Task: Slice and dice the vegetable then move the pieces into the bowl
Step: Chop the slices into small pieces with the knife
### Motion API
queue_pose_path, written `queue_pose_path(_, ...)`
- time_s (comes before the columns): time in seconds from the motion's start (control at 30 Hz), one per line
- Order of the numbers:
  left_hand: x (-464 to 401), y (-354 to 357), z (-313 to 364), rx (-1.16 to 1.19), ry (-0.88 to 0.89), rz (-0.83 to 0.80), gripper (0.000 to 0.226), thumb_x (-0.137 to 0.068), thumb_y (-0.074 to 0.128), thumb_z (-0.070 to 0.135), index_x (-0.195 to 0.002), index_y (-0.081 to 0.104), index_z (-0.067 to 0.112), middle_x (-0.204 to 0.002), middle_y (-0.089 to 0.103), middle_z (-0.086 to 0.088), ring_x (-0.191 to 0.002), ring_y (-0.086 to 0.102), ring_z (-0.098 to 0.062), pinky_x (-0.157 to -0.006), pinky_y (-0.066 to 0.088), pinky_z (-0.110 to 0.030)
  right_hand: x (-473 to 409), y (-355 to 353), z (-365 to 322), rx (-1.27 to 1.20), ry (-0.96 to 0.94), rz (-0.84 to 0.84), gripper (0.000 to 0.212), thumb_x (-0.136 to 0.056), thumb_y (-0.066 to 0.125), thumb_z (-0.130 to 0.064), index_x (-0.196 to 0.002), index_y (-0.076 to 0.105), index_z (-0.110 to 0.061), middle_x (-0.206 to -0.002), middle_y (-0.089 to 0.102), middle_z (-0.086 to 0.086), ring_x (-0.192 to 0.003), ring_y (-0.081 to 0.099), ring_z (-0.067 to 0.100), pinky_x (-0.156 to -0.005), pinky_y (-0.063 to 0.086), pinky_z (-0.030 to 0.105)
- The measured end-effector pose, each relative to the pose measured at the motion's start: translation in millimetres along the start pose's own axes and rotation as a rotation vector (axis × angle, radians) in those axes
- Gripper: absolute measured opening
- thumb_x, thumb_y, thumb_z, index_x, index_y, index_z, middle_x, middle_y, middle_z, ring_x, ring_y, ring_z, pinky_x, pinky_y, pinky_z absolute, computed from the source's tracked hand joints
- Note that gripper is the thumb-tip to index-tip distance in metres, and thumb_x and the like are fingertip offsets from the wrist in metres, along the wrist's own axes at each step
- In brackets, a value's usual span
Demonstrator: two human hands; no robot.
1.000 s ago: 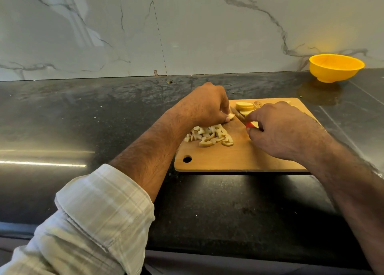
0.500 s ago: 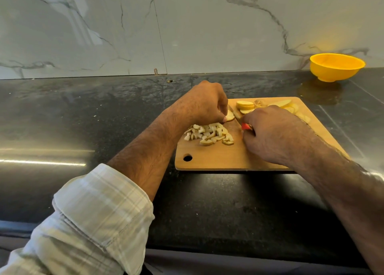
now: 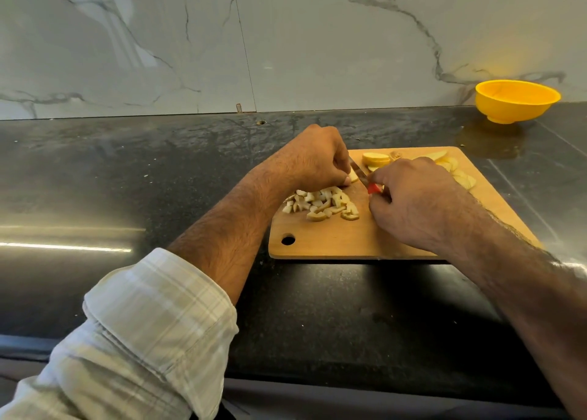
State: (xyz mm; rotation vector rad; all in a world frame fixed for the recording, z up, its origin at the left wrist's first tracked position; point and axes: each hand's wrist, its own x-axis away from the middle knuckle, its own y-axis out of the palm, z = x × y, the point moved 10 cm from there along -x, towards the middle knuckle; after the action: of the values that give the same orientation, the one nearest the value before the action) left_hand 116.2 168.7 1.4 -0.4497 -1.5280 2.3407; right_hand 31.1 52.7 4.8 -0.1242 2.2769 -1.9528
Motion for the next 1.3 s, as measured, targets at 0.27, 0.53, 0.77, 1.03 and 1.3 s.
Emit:
queue_pose_path(0.27,-5.9,0.7,4.0,-0.044,0.019,0.0,0.01,-0.092,0.081,0.024,-0.102,0.084,0.021,-0.099,0.076,0.009,-0.092,0.068,-0.005,-0.092,0.061,-0.032,-0.8,12.1,-15.8,0.064,-0.033,-0.079,0.024,-0.098,0.066,-0.028,-0.121,0.066,-0.022,-0.084,0.047,-0.008,-0.091,0.051,0.015,-0.074,0.045,0.029)
queue_pose_path(0.53,-5.0,-0.6,4.9,-0.034,0.023,0.001,0.01,-0.091,0.082,0.024,-0.1,0.084,0.019,-0.098,0.078,0.008,-0.091,0.069,-0.004,-0.092,0.062,-0.033,-21.3,8.9,-12.0,-0.036,-0.017,-0.011,0.019,-0.094,0.069,-0.026,-0.113,0.068,-0.022,-0.095,0.06,-0.004,-0.086,0.056,0.014,-0.07,0.052,0.029)
queue_pose_path(0.77,3.4,-8.2,-9.6,0.037,0.026,0.018,0.018,-0.088,0.086,0.022,-0.105,0.083,0.019,-0.103,0.077,0.008,-0.091,0.069,-0.001,-0.08,0.056,-0.016,-11.4,-3.5,-0.5,-0.107,-0.065,0.133,0.027,-0.098,0.06,-0.031,-0.117,0.075,-0.019,-0.101,0.066,-0.001,-0.085,0.059,0.015,-0.073,0.059,0.037)
queue_pose_path(1.03,-0.4,-2.9,-9.0,0.043,0.008,-0.003,0.009,-0.087,0.086,0.023,-0.096,0.085,0.021,-0.097,0.077,0.01,-0.087,0.068,-0.003,-0.083,0.058,-0.023,-5.3,8.2,-8.9,-0.063,-0.077,0.024,0.02,-0.096,0.061,-0.027,-0.109,0.075,-0.022,-0.086,0.061,-0.005,-0.079,0.057,0.012,-0.06,0.046,0.027)
queue_pose_path(1.3,-2.9,-4.7,-5.2,0.034,-0.001,-0.007,0.009,-0.086,0.087,0.021,-0.095,0.085,0.02,-0.094,0.076,0.008,-0.087,0.069,-0.005,-0.079,0.059,-0.023,-22.9,11.5,-14.5,-0.076,-0.073,0.008,0.033,-0.094,0.069,-0.028,-0.126,0.07,-0.021,-0.102,0.063,-0.002,-0.097,0.059,0.018,-0.088,0.057,0.034)
